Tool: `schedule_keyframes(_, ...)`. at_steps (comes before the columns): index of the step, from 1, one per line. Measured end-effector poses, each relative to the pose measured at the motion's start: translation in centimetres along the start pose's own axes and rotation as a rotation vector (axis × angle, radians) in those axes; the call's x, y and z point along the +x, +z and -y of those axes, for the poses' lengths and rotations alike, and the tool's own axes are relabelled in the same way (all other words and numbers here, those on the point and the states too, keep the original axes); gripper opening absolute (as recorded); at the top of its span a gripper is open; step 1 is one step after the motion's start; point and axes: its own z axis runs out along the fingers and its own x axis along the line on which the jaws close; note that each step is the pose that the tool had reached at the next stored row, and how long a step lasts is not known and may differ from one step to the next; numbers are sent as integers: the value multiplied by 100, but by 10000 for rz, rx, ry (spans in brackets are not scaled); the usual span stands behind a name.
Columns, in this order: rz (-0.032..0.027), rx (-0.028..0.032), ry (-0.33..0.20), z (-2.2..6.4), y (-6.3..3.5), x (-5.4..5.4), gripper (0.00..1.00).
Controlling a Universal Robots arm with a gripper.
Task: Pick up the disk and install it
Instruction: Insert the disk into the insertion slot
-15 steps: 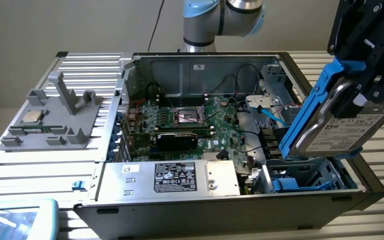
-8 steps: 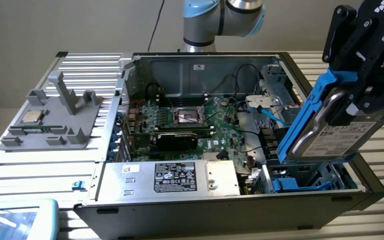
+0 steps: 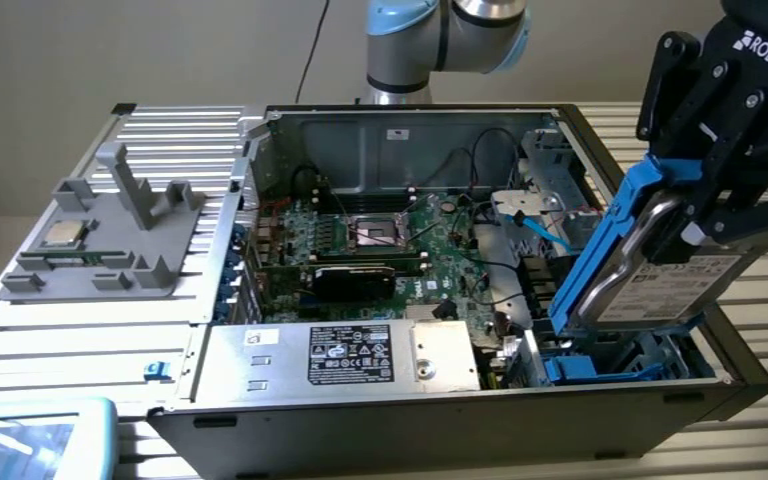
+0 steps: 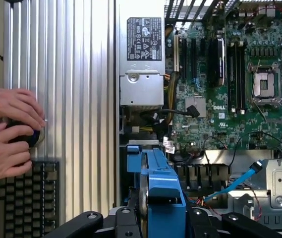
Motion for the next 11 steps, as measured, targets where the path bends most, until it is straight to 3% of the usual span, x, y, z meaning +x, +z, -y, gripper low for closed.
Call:
schedule_keyframes(4, -3, 0, 0, 1, 19, 1, 37)
schedule_keyframes(11, -3, 0, 0, 6, 146, 3, 37)
